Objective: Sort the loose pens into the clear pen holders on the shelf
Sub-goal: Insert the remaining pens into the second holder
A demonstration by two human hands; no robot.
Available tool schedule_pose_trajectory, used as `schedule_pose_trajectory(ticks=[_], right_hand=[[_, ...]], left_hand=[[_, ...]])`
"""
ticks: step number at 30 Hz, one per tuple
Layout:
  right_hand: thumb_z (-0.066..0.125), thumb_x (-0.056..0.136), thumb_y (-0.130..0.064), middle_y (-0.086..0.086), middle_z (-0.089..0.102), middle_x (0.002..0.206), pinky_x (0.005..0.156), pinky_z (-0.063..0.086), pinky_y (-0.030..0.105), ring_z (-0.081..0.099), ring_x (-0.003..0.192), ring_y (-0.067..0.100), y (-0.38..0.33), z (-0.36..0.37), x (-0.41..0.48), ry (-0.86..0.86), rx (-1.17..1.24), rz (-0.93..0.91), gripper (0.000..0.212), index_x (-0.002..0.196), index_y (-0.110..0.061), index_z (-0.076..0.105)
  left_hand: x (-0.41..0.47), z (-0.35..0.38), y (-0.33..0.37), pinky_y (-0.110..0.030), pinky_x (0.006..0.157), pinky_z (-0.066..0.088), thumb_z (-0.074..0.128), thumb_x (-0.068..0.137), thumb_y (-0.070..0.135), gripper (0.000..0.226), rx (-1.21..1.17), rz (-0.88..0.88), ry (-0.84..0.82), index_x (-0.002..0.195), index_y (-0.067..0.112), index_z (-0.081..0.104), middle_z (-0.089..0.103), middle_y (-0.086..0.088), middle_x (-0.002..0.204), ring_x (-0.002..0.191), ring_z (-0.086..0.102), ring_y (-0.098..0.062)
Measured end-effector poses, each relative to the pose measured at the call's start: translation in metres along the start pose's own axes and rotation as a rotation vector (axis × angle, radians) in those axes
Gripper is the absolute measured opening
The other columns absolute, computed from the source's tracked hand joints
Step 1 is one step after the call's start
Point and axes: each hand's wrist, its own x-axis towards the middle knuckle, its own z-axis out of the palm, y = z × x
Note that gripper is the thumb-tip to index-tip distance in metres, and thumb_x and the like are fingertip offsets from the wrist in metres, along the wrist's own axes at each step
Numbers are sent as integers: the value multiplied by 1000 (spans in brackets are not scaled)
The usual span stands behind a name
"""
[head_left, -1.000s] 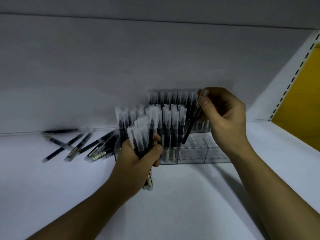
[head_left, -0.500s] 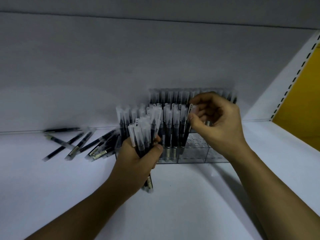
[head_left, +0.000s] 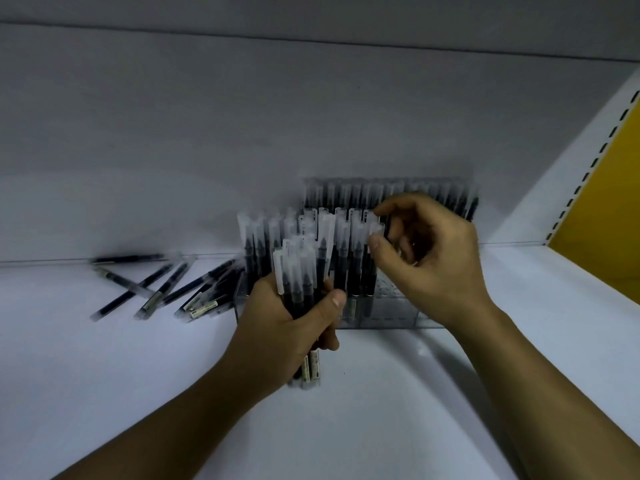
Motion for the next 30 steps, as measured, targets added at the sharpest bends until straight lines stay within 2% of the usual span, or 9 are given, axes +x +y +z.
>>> schedule_pose_trajectory(ticks=[5,8,11,16,20,22,25,27,30], right_hand=[[78,86,-32,1,58,66,47,43,31,48,51,18,-13,12,-6,-21,267,37,23,99,-14,71],[82,83,-26,8,61,70,48,42,26,46,50,17,-17,18,-8,-99,391,84,20,98,-17,72],[82,83,-21,15,62,70,45,39,34,41,49,30,-17,18,-7,-116,471,112,12,90,-16,74],[80,82,-18,-2,61,59,44,38,20,39,42,10,-19,14,-6,-134,550,159,10,88,-11,76],[80,79,-19,-8,61,58,43,38,20,39,41,12,-23,14,-6,-165,542,151,12,87,-11,74],[83,81,-24,-1,56,53,41,32,23,36,39,19,-23,12,-4,-128,593,174,16,85,-11,75],[78,85,-16,-4,57,57,42,33,21,38,40,11,-20,3,0,-24,656,233,7,83,-12,72],[71,86,-13,-7,60,62,44,36,20,43,44,9,-17,-2,3,39,670,272,3,87,-13,74],[69,86,-10,0,68,73,48,43,21,60,56,14,-10,-8,8,104,693,313,18,102,-14,75]], left_hand=[[0,3,5,-28,49,55,69,80,16,19,-9,-14,0,88,2,60,65,-11,61,52,65,-25],[-1,4,8,-37,53,60,73,78,12,17,2,-34,-3,90,6,62,68,-9,67,55,68,-27],[-1,4,10,-37,55,61,75,74,15,23,15,-58,-10,94,12,64,72,-5,71,57,71,-26],[-1,5,10,-34,54,60,76,71,16,25,22,-61,-13,94,15,65,74,-2,73,57,72,-24],[0,5,7,-31,56,60,76,69,21,27,29,-58,-24,94,16,65,75,-3,75,62,73,-25],[0,4,4,-31,60,61,74,71,23,27,30,-51,-23,93,10,66,75,-7,76,67,74,-26],[0,3,-1,-33,67,61,72,77,25,26,23,-39,-3,91,4,68,76,-10,78,76,76,-26],[-1,3,-3,-40,68,62,73,81,30,25,21,-33,38,88,7,68,76,-10,79,76,75,-31],[-2,3,-2,-63,54,56,74,84,42,31,65,-31,95,80,13,66,74,-12,76,68,66,-53]])
